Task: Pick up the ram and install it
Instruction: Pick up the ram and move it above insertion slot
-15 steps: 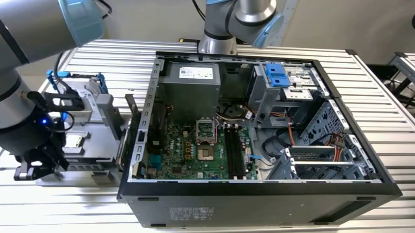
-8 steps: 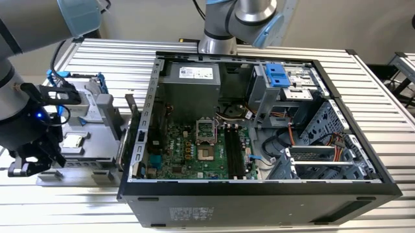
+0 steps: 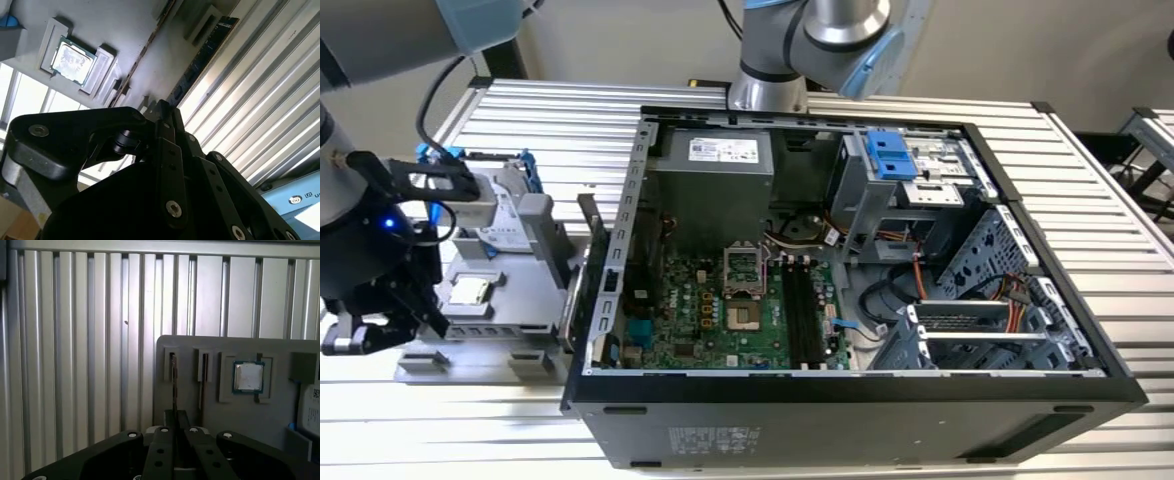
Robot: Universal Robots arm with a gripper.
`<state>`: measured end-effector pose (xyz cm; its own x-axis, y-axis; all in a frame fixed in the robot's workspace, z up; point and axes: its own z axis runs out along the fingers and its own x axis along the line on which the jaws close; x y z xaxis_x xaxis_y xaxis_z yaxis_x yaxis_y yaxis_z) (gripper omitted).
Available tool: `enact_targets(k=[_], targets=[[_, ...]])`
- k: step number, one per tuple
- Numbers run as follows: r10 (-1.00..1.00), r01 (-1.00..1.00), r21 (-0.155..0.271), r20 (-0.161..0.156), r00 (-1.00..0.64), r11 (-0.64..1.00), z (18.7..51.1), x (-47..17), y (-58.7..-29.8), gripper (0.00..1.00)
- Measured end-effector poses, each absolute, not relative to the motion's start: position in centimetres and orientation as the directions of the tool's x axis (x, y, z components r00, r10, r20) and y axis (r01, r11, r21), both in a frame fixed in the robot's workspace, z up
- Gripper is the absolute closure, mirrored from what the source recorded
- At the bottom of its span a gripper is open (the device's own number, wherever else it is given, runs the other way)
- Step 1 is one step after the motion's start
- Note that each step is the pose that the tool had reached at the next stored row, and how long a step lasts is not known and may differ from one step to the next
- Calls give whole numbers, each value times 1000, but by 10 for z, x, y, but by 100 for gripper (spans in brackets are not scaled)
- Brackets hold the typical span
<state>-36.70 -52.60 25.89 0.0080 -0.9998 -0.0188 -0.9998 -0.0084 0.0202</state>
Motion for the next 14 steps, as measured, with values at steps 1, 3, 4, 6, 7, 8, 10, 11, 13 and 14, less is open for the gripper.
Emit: enact_targets(k=[1,3,4,6,7,8,10,11,13,14], targets=[[-1000,-1000,20,-19,8,-8,261,-367,-526,100],[-1000,-1000,20,-19,8,-8,265,-367,-526,100],[-1000,-1000,20,-19,8,-8,266,-367,-526,100],[-1000,-1000,20,-19,8,-8,270,-367,-526,100],[-1000,-1000,20,-18,8,-8,271,-367,-526,100],[-1000,-1000,20,-18,8,-8,273,-367,-526,100],[-1000,-1000,20,-18,8,-8,276,-367,-526,100],[-1000,-1000,20,-18,8,-8,277,-367,-526,100],[-1000,-1000,20,-17,8,-8,280,-367,-526,100],[-1000,-1000,20,-16,8,-8,282,-367,-525,100]])
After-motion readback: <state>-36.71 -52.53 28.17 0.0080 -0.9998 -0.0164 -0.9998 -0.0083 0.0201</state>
